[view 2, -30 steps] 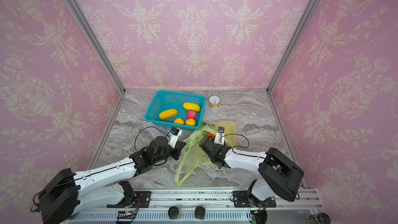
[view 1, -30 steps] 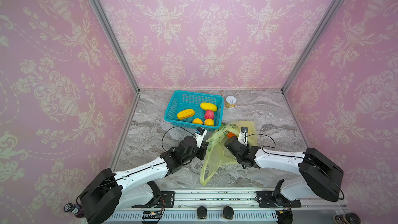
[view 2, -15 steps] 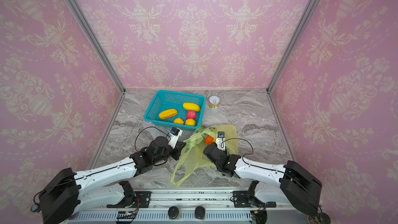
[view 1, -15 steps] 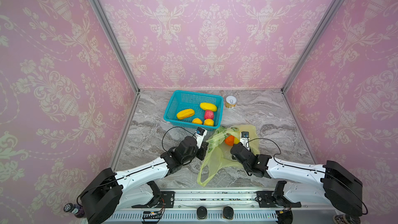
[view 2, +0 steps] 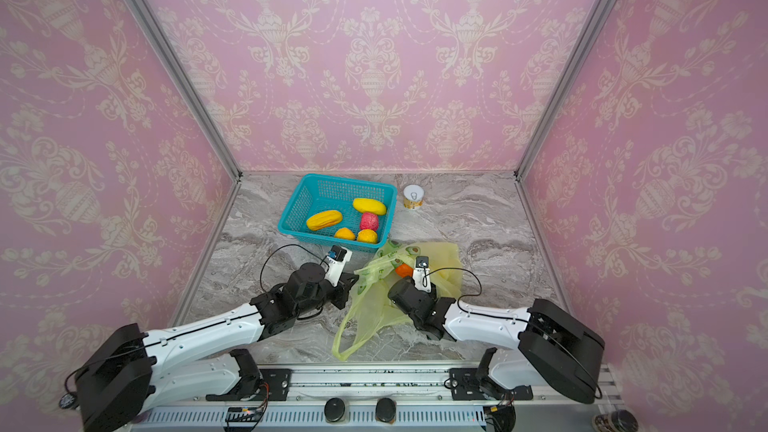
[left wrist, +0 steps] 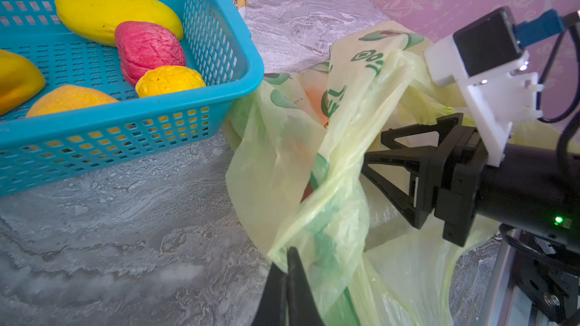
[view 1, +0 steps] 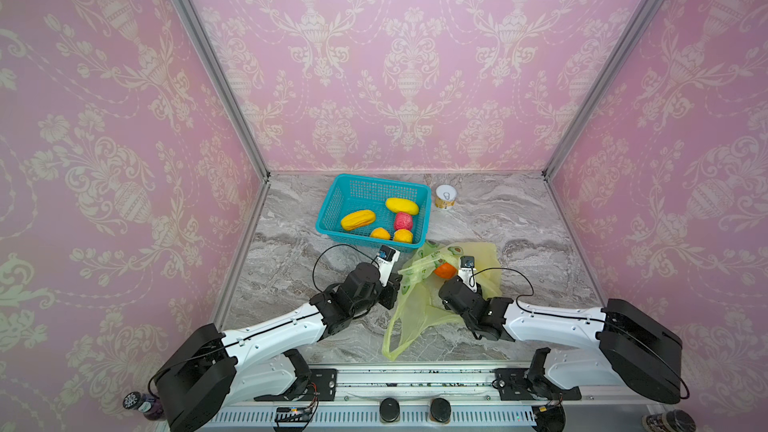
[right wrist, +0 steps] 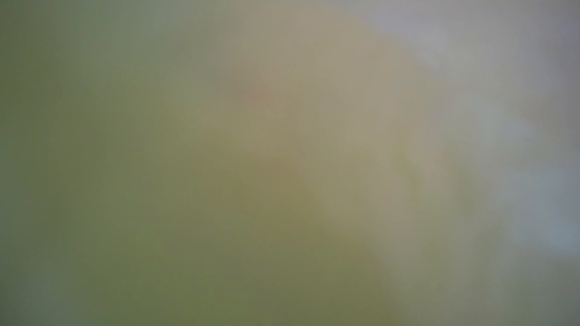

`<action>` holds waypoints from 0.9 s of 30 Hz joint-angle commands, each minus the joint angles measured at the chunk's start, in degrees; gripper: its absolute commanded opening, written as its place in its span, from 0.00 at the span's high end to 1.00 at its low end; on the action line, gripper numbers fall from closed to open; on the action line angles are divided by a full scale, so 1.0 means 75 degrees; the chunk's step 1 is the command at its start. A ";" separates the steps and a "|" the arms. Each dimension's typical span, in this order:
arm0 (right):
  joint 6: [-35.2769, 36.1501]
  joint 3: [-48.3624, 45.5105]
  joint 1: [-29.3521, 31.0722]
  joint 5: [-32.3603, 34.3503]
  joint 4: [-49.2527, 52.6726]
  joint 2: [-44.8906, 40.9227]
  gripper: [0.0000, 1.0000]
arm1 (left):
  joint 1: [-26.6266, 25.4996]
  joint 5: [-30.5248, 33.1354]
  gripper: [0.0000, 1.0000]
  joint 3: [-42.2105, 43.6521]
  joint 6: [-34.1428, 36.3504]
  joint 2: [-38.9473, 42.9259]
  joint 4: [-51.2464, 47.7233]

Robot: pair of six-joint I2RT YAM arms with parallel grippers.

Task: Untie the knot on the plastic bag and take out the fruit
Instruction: 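Push the right gripper deep into the bag toward the remaining fruit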

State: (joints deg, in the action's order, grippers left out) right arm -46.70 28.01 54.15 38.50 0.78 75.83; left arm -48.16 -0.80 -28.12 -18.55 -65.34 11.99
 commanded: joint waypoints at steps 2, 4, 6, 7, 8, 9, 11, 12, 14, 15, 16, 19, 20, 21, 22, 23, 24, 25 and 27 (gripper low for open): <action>-0.0628 0.0331 0.0040 0.0832 0.1029 0.0033 0.27 | 0.0035 -0.0052 1.00 -0.0007 0.0049 -0.0024 -0.0041; -0.0976 0.0379 -0.0037 0.1100 0.1461 0.0069 0.23 | 0.0036 -0.0052 1.00 -0.0001 0.0051 -0.0018 -0.0042; -0.1124 0.0299 -0.0198 0.1065 0.1394 0.0100 0.18 | 0.0035 -0.0052 1.00 0.0000 0.0043 -0.0018 -0.0035; -0.1054 0.0214 -0.0303 0.0974 0.1178 0.0131 0.16 | 0.0035 -0.0053 1.00 0.0001 0.0042 -0.0029 -0.0035; -0.0917 0.0141 -0.0410 0.0832 0.0851 0.0177 0.15 | 0.0035 -0.0063 1.00 -0.0001 0.0049 -0.0040 -0.0040; -0.0746 0.0088 -0.0467 0.0711 0.0552 0.0236 0.14 | 0.0035 -0.0069 1.00 -0.0011 0.0043 -0.0042 -0.0036; -0.0576 0.0101 -0.0605 0.0552 0.0109 0.0395 0.11 | 0.0035 -0.0069 1.00 -0.0005 0.0036 -0.0053 -0.0035; -0.0560 0.0139 -0.0672 0.0533 0.0001 0.0493 0.11 | 0.0035 -0.0058 1.00 -0.0012 0.0038 -0.0052 -0.0032; -0.0543 0.0244 -0.0864 0.0439 -0.0224 0.0720 0.15 | 0.0035 -0.0055 1.00 -0.0010 0.0051 -0.0040 -0.0034; -0.0536 0.0278 -0.0966 0.0388 -0.0367 0.0838 0.18 | 0.0035 -0.0059 1.00 -0.0001 0.0050 -0.0040 -0.0031; -0.0507 0.0279 -0.1033 0.0341 -0.0587 0.0935 0.21 | 0.0035 -0.0056 1.00 -0.0001 0.0048 -0.0042 -0.0037; -0.0590 0.0261 -0.1113 0.0688 -0.0991 0.1086 0.27 | 0.0035 -0.0057 1.00 -0.0006 0.0060 -0.0023 -0.0031; -0.0719 0.0241 -0.1160 0.0893 -0.1020 0.1125 0.31 | 0.0035 -0.0069 1.00 -0.0013 0.0063 -0.0029 -0.0031; -0.0776 0.0202 -0.1215 0.0989 -0.1124 0.1156 0.36 | 0.0035 -0.0074 1.00 -0.0012 0.0065 -0.0030 -0.0034; -0.0790 0.0153 -0.1282 0.1018 -0.1329 0.1204 0.41 | 0.0035 -0.0092 1.00 -0.0012 0.0073 -0.0038 -0.0037; -0.0783 0.0081 -0.1324 0.1045 -0.1539 0.1238 0.43 | 0.0035 -0.0078 1.00 -0.0013 0.0075 -0.0033 -0.0033; -0.0772 0.0050 -0.1352 0.1095 -0.1685 0.1259 0.44 | 0.0035 -0.0075 1.00 -0.0013 0.0072 -0.0034 -0.0034; -0.0768 0.0018 -0.1376 0.1178 -0.1807 0.1299 0.43 | 0.0035 -0.0067 1.00 -0.0013 0.0083 -0.0035 -0.0036; -0.0656 -0.0028 -0.1436 0.1225 -0.2122 0.1379 0.36 | 0.0039 -0.0067 1.00 -0.0012 0.0090 -0.0042 -0.0033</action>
State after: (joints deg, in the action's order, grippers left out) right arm -51.72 28.99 43.94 44.88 -10.37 85.19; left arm -48.16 -0.80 -28.12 -18.55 -65.34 11.97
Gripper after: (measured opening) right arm 0.616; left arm 0.047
